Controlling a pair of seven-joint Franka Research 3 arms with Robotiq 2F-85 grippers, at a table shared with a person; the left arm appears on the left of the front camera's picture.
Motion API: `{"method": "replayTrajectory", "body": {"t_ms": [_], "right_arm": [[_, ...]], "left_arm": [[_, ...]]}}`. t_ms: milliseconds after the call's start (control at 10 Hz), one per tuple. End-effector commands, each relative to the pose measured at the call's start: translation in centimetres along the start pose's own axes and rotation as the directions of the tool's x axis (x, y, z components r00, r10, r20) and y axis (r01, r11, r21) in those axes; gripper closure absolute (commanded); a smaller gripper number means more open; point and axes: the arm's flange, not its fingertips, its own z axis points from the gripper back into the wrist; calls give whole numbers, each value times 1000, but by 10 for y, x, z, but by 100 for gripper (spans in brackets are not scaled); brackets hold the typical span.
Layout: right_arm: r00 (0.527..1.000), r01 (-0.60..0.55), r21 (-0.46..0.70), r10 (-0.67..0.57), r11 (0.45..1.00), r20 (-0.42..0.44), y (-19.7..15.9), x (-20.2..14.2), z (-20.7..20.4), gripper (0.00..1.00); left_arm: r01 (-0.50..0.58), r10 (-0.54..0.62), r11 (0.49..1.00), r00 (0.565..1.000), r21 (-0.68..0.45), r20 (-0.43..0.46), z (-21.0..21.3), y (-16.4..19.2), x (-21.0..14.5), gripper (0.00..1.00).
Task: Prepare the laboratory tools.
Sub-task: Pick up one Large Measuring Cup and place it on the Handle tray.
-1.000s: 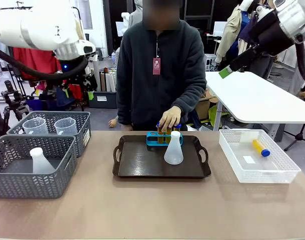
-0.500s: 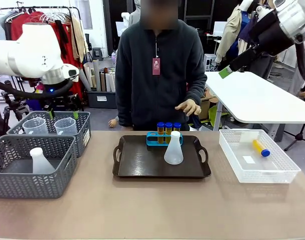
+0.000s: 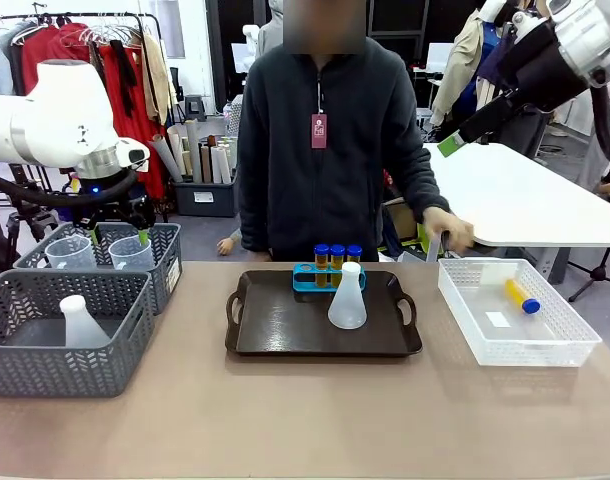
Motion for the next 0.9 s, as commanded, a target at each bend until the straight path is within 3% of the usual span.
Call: {"method": "replayTrajectory", "body": {"t_ms": [0, 800], "right_arm": [[1000, 1, 18, -1, 1000, 19, 0, -1, -1, 0], [1000, 1, 18, -1, 1000, 19, 0, -1, -1, 0]], "left_arm": [[-13, 13, 1000, 1000, -3, -3, 5, 1, -2, 0], [-23, 23, 1000, 997, 0, -77, -59, 35, 32, 0]]}}
